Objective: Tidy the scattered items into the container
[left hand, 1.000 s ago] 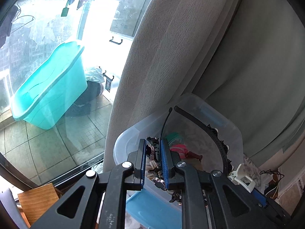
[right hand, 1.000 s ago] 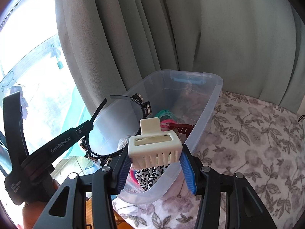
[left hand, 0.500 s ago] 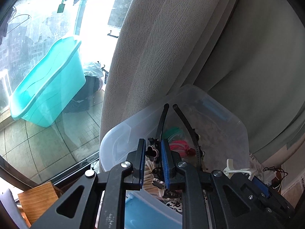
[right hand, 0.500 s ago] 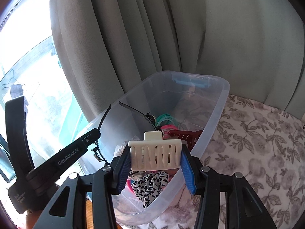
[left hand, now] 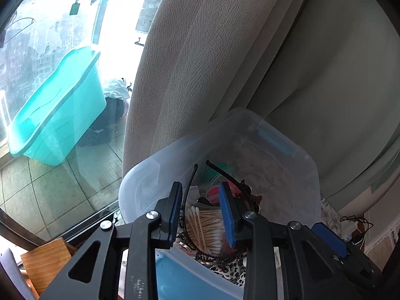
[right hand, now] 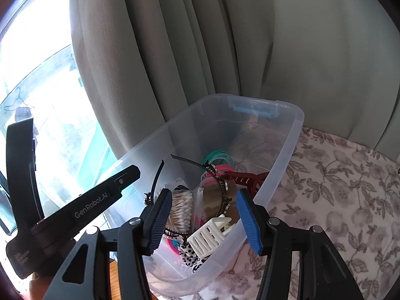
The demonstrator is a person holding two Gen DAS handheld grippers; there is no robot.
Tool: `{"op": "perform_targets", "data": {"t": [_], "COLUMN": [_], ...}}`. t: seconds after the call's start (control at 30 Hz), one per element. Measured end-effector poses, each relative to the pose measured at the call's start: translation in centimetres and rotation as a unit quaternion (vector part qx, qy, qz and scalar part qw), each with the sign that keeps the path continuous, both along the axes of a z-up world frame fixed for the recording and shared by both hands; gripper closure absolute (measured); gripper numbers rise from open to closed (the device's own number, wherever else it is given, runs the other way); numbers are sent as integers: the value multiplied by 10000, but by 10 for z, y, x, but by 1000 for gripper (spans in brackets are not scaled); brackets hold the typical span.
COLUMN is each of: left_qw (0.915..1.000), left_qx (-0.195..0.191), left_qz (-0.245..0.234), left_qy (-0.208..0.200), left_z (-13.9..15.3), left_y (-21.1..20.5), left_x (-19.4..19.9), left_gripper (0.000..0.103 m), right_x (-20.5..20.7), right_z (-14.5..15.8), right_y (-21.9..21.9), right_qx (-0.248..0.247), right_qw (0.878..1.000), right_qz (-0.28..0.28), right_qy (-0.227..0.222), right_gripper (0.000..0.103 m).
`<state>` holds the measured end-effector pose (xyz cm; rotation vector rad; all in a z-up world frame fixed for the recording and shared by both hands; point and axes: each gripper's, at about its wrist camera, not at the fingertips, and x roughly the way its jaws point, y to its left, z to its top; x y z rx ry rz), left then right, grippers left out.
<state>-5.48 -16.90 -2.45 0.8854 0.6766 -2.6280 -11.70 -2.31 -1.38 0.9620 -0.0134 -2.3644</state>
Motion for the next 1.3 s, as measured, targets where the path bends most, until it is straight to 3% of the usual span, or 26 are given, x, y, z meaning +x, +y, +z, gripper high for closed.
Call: {"op": "perform_targets", "data": {"t": [0.43,0.67,0.9,1.03,1.3], "left_qw": [9987,9977,9960,9949,9925], "left_qx": [-32,-137,-404,-447,-529], "left_qz": [-495,-655,-768,-858,-1011], "left_qy": [-73,-128,-212,-273,-450], "left_z": [6,15,21,15,11], "left_y": [18,25,30,24,27], "left_x": [7,15,23,24,26], "left_gripper": [60,43,41,28,24], "right_x": [12,22,33,34,37], "right_z": [8,11,19,20,24], "right_y": [13,20,21,23,28], "right_qx": [231,265,298,309,272], "right_qw": [9992,9985,9982,9981,9978], "right_qz": [-225,-305,-315,-343,-416], "right_qy": [-234,-381,-413,-401,-429], "right_gripper": [45,45,45,45,45]}}
